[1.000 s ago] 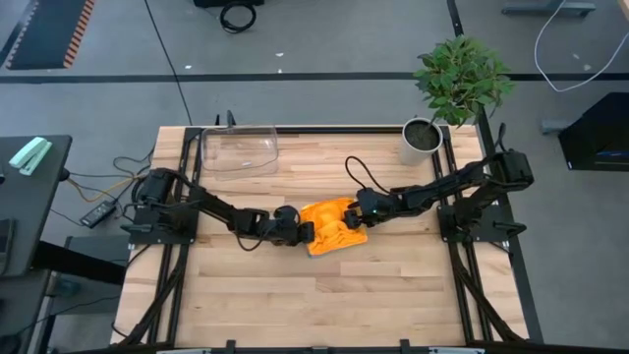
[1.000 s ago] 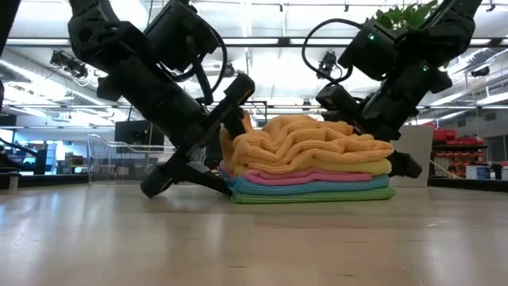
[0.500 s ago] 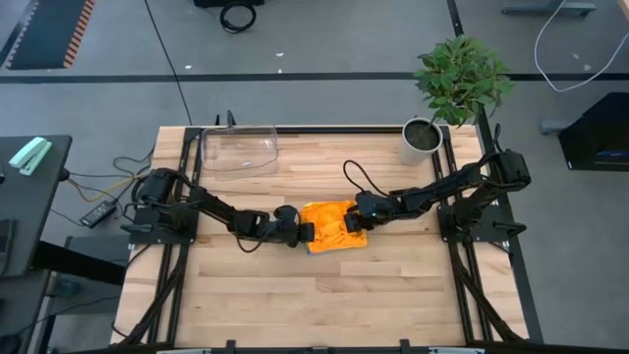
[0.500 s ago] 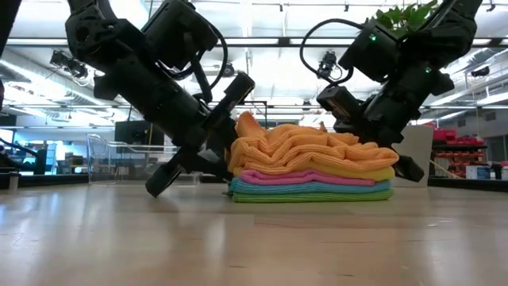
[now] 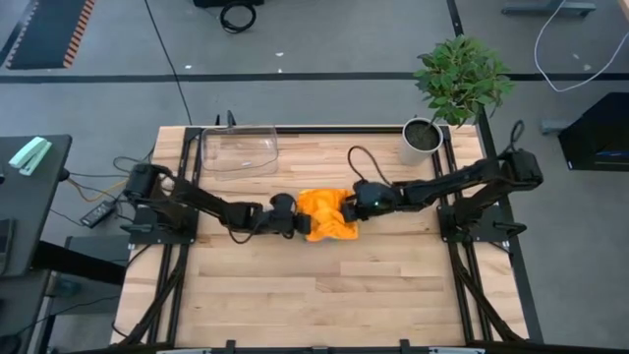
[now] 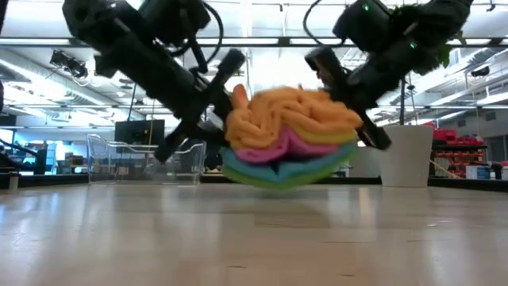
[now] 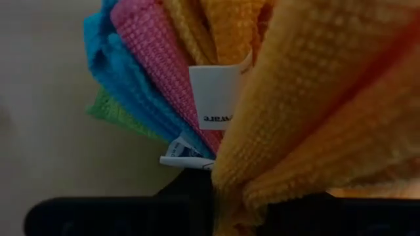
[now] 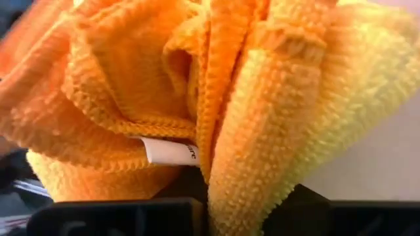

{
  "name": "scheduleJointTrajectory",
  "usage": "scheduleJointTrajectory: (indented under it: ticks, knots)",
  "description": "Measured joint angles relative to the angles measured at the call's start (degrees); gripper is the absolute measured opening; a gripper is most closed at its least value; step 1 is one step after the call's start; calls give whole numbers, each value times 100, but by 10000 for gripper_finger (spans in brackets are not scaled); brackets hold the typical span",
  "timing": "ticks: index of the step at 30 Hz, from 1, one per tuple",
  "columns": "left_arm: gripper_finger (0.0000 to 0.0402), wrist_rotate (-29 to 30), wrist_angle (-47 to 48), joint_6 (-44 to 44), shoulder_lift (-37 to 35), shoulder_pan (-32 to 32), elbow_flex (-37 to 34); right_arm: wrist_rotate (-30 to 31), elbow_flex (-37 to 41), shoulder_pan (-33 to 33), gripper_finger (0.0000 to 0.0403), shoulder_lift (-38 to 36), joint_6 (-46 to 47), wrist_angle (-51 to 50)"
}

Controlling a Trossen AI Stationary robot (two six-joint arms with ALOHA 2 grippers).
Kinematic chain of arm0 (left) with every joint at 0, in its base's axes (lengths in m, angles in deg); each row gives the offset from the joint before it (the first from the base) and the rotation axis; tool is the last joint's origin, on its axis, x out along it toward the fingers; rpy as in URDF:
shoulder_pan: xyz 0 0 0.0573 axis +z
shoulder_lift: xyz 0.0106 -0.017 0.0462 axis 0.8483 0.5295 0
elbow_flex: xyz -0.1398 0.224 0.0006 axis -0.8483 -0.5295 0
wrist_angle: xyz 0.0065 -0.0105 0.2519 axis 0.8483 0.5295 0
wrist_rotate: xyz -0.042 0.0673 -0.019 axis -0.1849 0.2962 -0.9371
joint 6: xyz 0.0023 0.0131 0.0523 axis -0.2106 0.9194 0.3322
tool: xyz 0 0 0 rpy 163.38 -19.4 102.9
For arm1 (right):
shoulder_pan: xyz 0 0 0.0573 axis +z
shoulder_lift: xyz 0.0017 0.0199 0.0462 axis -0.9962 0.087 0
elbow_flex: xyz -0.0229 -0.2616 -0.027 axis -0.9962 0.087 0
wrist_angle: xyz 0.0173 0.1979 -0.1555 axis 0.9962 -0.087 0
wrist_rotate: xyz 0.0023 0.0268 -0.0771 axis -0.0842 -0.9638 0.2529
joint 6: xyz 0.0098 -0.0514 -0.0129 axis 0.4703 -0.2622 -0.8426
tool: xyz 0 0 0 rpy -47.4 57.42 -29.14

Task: Fold microfiber towels
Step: Put the folded and stacked towels into the transparent bin

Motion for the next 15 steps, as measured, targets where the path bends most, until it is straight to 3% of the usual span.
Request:
scheduleJointTrajectory:
  ticks: [8, 15]
  knots:
    - [64, 313, 846, 860, -1380, 500, 17, 58, -792, -542, 59, -307, -725, -376]
    - [64, 369, 1588, 1576, -2466, 1062, 27, -2, -2300, -1144, 59, 114, -1705, -1026]
